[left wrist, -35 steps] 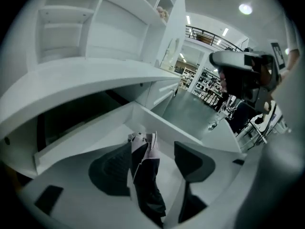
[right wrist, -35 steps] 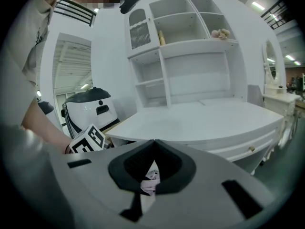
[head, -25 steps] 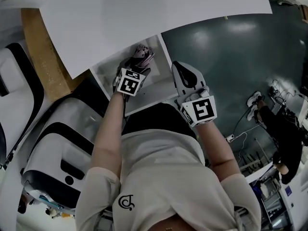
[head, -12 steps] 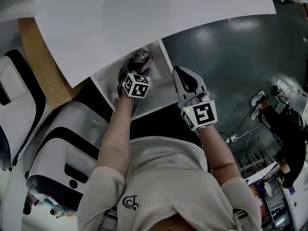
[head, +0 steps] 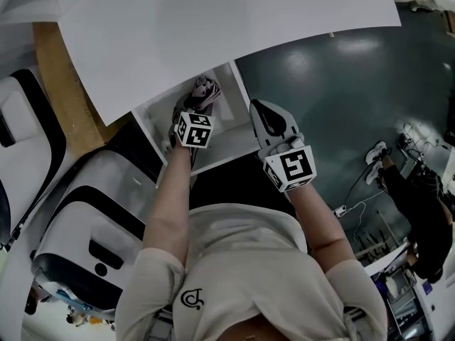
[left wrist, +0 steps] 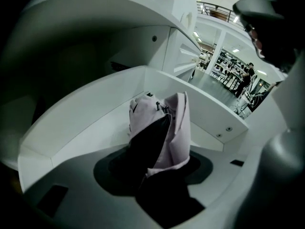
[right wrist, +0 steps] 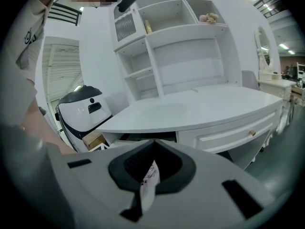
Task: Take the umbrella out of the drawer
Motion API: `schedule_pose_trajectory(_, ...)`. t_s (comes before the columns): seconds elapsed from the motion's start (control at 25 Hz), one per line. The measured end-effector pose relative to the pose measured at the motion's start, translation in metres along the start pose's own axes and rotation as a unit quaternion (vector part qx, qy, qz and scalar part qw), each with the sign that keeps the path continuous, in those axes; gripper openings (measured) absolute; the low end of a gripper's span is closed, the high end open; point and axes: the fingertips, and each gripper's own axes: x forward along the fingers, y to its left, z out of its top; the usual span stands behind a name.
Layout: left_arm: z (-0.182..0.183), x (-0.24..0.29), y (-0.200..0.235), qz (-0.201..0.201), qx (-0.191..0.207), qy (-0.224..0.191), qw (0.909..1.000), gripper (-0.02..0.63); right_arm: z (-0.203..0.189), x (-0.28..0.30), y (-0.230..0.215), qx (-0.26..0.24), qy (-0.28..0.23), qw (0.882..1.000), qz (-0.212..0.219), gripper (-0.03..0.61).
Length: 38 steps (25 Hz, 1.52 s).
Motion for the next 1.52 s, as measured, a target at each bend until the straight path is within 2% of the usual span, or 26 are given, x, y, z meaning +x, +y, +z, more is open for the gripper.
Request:
schedule_pose_trajectory(0.24,0.023,-0.037,-0.012,0.0,0.021,-0.039,0.999,0.236,0.021,-0.016,0.005,-0.015,-0.01,1.0,0.011,0.006)
schedule_pose_trajectory(0.4,0.049,-0.075,-0.015,0.011,0.037,-0.083,0.9958,0.236,0.037,-0.024,0.011,-0.026,-0.026,0.999,0.023,0.006)
schedule_pose_trajectory(0.52,0.07,-0.104,-0.018,0.018,0.032,-0.117,0.9924,0.236,0.051,-0.03,0.014,-0.037,-0.038,0.998,0.032,0.006)
schedule_pose_trajectory(0.84,0.119,-0.202,-0.025,0.053,0.021,-0.223,0.9732,0.236,0.09,-0.052,0.034,-0.067,-0.072,0.994,0.055,0.006)
schedule_pose_trajectory(1.08,0.149,-0.275,-0.022,0.089,0.022,-0.292,0.952,0.236,0.135,-0.067,0.055,-0.089,-0.125,0.985,0.084,0.006)
schedule_pose_trajectory(1.36,0.176,-0.375,-0.01,0.141,0.014,-0.386,0.9116,0.236,0.191,-0.08,0.088,-0.132,-0.178,0.968,0.119,0.006)
schedule_pose_trajectory(1.52,0.176,-0.422,0.0,0.175,0.0,-0.422,0.8895,0.236,0.204,-0.082,0.1,-0.154,-0.181,0.963,0.128,0.006)
